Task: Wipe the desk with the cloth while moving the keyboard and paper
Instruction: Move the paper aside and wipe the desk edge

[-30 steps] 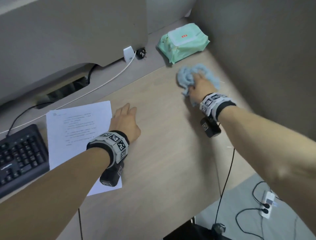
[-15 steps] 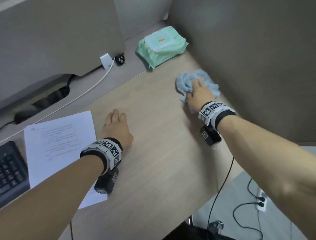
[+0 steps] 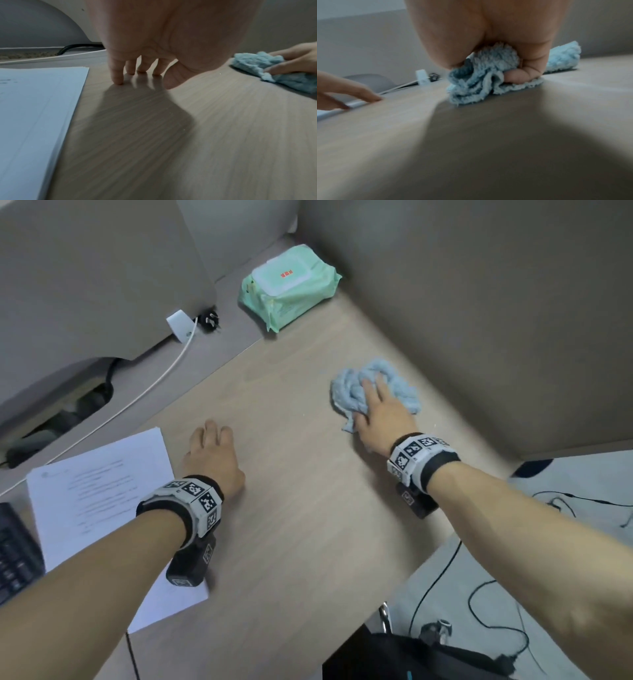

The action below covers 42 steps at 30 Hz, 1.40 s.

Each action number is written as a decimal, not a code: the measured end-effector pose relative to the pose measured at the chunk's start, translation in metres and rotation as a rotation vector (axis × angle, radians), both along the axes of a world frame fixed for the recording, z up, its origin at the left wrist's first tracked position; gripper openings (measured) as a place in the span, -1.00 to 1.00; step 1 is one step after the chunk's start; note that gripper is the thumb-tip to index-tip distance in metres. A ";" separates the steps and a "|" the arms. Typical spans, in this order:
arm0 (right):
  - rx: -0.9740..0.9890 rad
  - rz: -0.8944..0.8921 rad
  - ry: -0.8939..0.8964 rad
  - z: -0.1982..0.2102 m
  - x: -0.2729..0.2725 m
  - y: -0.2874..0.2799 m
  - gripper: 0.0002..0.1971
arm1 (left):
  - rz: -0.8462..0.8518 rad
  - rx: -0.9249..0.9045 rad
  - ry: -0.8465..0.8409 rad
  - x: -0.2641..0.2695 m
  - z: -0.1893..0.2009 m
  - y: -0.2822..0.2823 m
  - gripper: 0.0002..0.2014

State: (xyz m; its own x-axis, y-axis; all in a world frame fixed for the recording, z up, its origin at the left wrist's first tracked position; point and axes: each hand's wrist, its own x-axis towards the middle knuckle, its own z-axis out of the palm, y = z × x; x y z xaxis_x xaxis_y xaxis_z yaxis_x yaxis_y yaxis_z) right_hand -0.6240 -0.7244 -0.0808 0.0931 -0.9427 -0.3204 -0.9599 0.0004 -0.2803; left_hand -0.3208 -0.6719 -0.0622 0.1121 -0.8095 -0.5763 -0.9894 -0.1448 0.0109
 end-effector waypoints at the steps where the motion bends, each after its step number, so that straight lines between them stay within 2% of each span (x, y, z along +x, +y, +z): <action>1: -0.010 -0.090 0.027 0.001 -0.021 0.001 -0.29 | -0.007 0.001 0.008 0.003 0.001 0.000 -0.22; 4: 0.069 -0.350 0.051 0.015 -0.041 -0.002 -0.28 | -0.024 0.000 0.029 0.009 0.005 0.000 -0.22; 6: 0.129 -0.339 0.070 0.032 -0.016 0.001 -0.27 | -0.025 -0.002 0.056 0.011 0.009 0.000 -0.22; 9: 0.143 0.030 0.073 0.050 0.054 0.030 -0.33 | 0.002 0.012 0.119 0.014 0.016 -0.003 -0.24; 11: 0.155 0.309 0.066 0.043 0.085 0.058 -0.29 | 0.030 -0.006 0.186 0.018 0.020 -0.004 -0.28; 13: 0.172 0.383 0.015 0.028 0.082 0.071 -0.23 | 0.039 -0.062 0.233 0.024 0.021 -0.002 -0.32; 15: 0.135 0.294 0.007 0.018 0.055 0.064 -0.23 | 0.037 -0.097 0.245 0.030 0.020 0.004 -0.36; 18: 0.062 -0.100 -0.005 0.016 0.017 0.040 -0.30 | 0.004 -0.065 0.237 0.039 0.020 0.019 -0.40; 19: 0.045 -0.200 -0.002 0.018 0.016 0.034 -0.34 | -0.011 -0.044 0.232 0.042 0.019 0.024 -0.40; 21: 0.032 -0.250 -0.006 0.022 0.039 0.031 -0.40 | -0.041 -0.016 0.226 0.044 0.019 0.032 -0.37; 23: 0.030 -0.115 -0.034 0.022 0.085 0.042 -0.36 | -0.056 -0.019 0.226 0.043 0.018 0.036 -0.35; 26: 0.054 0.227 -0.079 0.015 0.156 0.089 -0.29 | -0.086 -0.015 0.201 0.043 0.015 0.039 -0.35; 27: 0.053 0.312 -0.120 0.015 0.169 0.107 -0.31 | -0.106 -0.011 0.178 0.042 0.014 0.039 -0.37; 29: 0.039 0.374 -0.195 0.016 0.169 0.137 -0.40 | -0.158 -0.015 0.125 0.039 0.014 0.043 -0.40; 32: -0.031 0.271 -0.139 0.016 0.120 0.140 -0.52 | -0.175 -0.038 0.082 0.036 0.015 0.050 -0.38; 35: -0.081 -0.045 -0.046 0.016 0.058 0.121 -0.55 | -0.179 -0.051 0.066 0.036 0.016 0.055 -0.36; 37: -0.078 -0.213 0.002 0.016 0.035 0.104 -0.60 | -0.180 -0.050 0.064 0.036 0.016 0.053 -0.36; 39: -0.042 -0.271 0.051 0.015 0.038 0.083 -0.65 | -0.179 -0.051 0.059 0.036 0.017 0.052 -0.36; 42: -0.021 -0.176 0.042 0.011 0.084 0.053 -0.47 | -0.176 -0.046 0.041 0.033 0.018 0.051 -0.36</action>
State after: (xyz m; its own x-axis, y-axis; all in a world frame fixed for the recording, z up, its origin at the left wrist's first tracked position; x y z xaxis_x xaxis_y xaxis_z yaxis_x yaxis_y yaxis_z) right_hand -0.5396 -0.6709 -0.0698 -0.0873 -0.9496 -0.3010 -0.9565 0.1644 -0.2412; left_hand -0.2877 -0.6213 -0.0446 -0.0567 -0.8401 -0.5395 -0.9980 0.0324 0.0545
